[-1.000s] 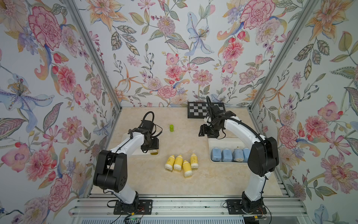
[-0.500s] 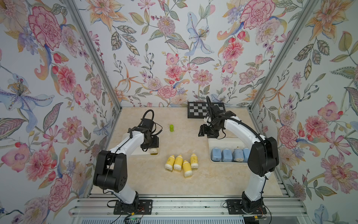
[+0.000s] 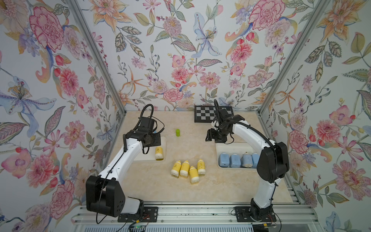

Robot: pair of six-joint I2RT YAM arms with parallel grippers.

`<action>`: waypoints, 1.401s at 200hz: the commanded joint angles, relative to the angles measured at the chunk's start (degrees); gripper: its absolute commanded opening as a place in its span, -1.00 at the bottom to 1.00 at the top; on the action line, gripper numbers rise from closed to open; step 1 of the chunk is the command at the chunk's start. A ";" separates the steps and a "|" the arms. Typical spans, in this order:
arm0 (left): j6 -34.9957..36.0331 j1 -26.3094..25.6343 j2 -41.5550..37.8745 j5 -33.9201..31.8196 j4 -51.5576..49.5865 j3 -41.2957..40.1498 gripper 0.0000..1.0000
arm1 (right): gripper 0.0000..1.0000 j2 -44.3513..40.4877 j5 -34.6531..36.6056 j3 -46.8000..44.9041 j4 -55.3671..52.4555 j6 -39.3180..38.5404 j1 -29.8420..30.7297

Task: Place the pencil sharpeners by color into the storage box
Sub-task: Place the pencil sharpener in the storage box, then pick up the pencil sharpener from the center of the board.

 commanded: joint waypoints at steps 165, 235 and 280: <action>-15.10 -29.91 -4.79 -0.32 -0.22 -14.16 0.38 | 0.37 -4.09 -0.05 -2.60 0.09 1.21 -0.83; -11.43 -30.03 2.55 1.64 1.31 -13.28 0.37 | 0.37 -5.75 0.22 -4.81 0.09 1.03 -1.92; -10.68 -30.03 4.63 1.82 0.89 -12.71 0.26 | 0.37 -5.66 -0.15 -4.77 0.14 1.00 -2.10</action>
